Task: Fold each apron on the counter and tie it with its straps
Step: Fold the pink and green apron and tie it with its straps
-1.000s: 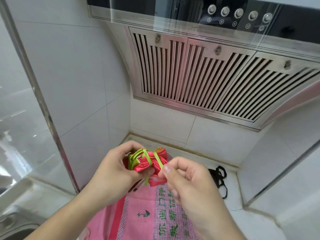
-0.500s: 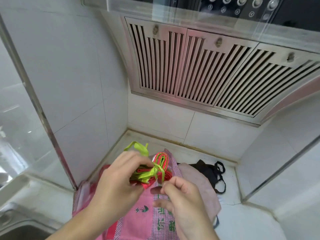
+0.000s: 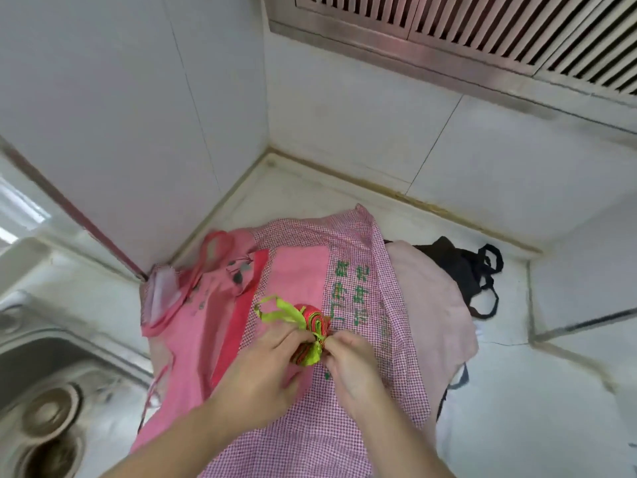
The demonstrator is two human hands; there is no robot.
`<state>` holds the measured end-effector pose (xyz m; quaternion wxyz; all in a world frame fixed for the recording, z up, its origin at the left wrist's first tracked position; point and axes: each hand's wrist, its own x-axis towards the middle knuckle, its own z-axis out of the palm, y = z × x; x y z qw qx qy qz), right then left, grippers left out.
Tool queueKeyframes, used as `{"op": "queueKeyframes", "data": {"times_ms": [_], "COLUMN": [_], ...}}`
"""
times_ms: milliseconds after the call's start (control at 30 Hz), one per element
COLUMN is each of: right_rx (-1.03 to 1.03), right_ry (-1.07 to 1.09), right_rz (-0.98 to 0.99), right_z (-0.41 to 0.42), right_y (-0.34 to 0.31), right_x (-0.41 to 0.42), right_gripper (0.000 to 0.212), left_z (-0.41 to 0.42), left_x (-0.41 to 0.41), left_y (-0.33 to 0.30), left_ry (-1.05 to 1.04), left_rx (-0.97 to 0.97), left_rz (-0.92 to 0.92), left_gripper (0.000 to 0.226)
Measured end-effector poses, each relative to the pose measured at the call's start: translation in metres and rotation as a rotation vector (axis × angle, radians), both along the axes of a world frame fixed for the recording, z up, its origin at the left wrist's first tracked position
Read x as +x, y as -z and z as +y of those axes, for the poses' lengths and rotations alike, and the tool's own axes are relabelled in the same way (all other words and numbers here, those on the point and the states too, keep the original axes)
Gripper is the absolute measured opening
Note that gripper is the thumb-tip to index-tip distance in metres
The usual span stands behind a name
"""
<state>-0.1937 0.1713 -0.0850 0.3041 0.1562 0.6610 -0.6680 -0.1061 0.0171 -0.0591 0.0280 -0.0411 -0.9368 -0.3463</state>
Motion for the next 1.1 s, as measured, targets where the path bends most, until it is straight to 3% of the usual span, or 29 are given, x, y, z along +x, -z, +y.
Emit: {"op": "queueKeyframes", "data": {"times_ms": [233, 367, 400, 467, 533, 667, 733, 867, 933, 1033, 1100], "right_rx": [0.326, 0.593, 0.68, 0.812, 0.825, 0.737, 0.718, 0.719, 0.736, 0.791, 0.824], "right_ry": [-0.176, -0.233, -0.247, -0.316, -0.453, -0.532, -0.514, -0.51, -0.517, -0.566, -0.589], "right_rz": [0.048, 0.206, 0.304, 0.569, 0.726, 0.619, 0.572, 0.535, 0.522, 0.522, 0.533], "right_z": [0.019, 0.023, 0.024, 0.027, 0.025, 0.021, 0.02, 0.018, 0.016, 0.015, 0.014], "right_y": [0.065, 0.051, 0.047, 0.045, 0.049, 0.058, 0.059, 0.061, 0.06, 0.058, 0.056], "right_x": [-0.024, -0.025, -0.023, -0.021, -0.02, -0.026, -0.029, -0.031, -0.031, -0.029, -0.028], "right_gripper": [0.014, 0.002, 0.015, 0.043, 0.051, 0.046, 0.046, 0.045, 0.045, 0.046, 0.048], "left_z": [0.022, 0.032, 0.033, 0.033, 0.029, 0.026, 0.021, 0.01, 0.004, -0.007, -0.013], "left_x": [-0.017, -0.023, -0.024, -0.024, -0.022, -0.018, -0.015, 0.005, 0.016, 0.021, 0.015], "left_y": [0.072, 0.084, 0.084, 0.086, 0.088, 0.078, 0.072, 0.073, 0.075, 0.06, 0.046], "left_ry": [0.0, -0.034, -0.049, -0.088, -0.137, -0.42, -0.599, -0.888, -0.976, -0.864, -0.731], "left_rx": [0.014, -0.001, 0.017, 0.124, 0.259, 0.706, 0.809, 0.725, 0.553, 0.252, -0.082], "left_rz": [-0.259, -0.284, -0.297, -0.326, -0.346, -0.402, -0.367, -0.371, -0.477, -0.725, -0.793], "left_gripper": [0.065, 0.068, 0.068, 0.066, 0.059, 0.038, 0.034, 0.023, 0.019, 0.02, 0.031]}}
